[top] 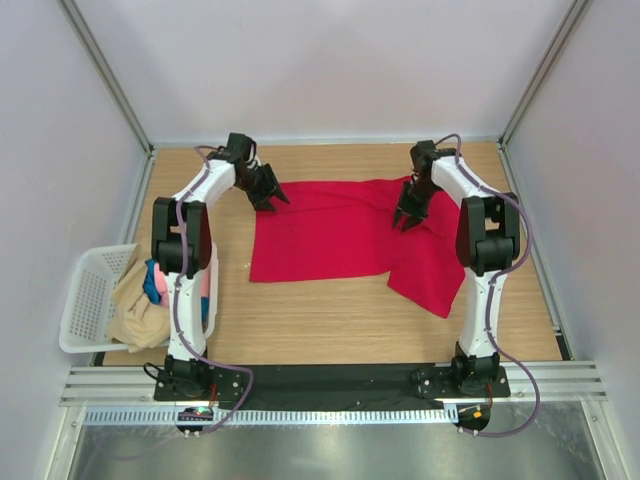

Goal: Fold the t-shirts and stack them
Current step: Fold the tshirt

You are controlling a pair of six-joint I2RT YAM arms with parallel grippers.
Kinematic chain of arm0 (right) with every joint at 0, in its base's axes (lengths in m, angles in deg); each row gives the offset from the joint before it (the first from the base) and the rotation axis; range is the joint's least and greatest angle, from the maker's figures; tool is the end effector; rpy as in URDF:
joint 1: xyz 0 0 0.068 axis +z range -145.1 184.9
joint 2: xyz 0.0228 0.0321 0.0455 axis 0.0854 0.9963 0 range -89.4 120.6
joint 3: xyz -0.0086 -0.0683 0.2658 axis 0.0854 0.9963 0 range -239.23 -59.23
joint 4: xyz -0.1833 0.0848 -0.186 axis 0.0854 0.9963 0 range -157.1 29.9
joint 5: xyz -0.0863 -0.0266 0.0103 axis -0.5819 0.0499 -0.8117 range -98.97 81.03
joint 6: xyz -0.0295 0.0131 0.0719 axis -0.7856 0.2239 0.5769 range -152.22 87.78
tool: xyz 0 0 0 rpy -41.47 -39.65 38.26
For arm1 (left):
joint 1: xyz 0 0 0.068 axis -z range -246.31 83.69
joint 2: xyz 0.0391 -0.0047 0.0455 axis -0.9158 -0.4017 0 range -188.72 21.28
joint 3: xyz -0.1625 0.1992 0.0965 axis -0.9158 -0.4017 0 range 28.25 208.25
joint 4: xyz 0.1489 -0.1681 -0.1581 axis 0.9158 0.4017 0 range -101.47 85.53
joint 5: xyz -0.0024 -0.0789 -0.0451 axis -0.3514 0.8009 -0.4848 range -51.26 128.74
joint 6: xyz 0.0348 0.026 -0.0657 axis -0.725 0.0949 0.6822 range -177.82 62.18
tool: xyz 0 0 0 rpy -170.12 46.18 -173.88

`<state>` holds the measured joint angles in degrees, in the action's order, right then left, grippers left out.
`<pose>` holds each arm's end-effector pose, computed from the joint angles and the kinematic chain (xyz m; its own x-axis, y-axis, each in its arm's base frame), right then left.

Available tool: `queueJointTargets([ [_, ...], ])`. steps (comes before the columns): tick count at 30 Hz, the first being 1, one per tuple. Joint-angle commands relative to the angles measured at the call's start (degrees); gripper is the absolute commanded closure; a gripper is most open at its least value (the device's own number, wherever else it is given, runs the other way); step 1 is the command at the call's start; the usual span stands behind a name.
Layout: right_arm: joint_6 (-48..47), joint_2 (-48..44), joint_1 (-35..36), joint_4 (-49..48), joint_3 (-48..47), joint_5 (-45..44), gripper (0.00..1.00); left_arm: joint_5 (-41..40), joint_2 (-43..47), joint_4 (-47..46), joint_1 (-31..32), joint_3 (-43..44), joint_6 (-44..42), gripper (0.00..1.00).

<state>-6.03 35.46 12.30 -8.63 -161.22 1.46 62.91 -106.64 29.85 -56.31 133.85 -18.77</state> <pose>0.4496 0.0708 0.1474 -0.9476 0.3146 -0.0559 0.2948 0.9282 0.2271 0.4936 -0.1151 0.1588 -0.8978 -0.4253 -0.1138 -0.2938 0.7713 -0.5646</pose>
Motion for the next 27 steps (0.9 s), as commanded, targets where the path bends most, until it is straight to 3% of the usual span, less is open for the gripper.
queueJointTargets([
  [1, 2.9, -7.0, -2.7, -2.8, 2.4, 7.6, 0.63, 0.5, -0.9, 1.7, -0.2, 3.1, -2.1, 0.51],
  [5, 3.9, -10.8, -9.0, -14.7, 4.8, 1.5, 0.55, -1.0, -1.8, 2.1, -0.2, 6.1, -2.7, 0.51],
  [12, -5.9, 3.8, -10.6, -17.3, -15.0, -14.1, 0.52, -1.0, -6.7, 1.4, -0.4, 14.8, -3.1, 0.51],
  [15, -7.3, 9.9, -10.6, -17.3, -22.3, -16.0, 0.53, -1.1, -9.0, -0.5, -1.4, 15.6, -1.5, 0.51],
  [21, -7.8, 15.5, -11.3, -23.9, -24.1, -17.0, 0.72, -1.7, -12.5, -3.4, -3.3, 16.3, 1.8, 0.54],
  [25, -7.5, 17.8, -12.4, -25.3, -24.2, -18.7, 0.73, -1.5, -15.8, -3.8, -3.9, 17.6, 3.5, 0.54],
  [27, -8.5, 18.9, -13.0, -24.6, -25.4, -20.4, 0.67, -2.2, -16.8, -2.7, -4.5, 18.5, 4.5, 0.54],
])
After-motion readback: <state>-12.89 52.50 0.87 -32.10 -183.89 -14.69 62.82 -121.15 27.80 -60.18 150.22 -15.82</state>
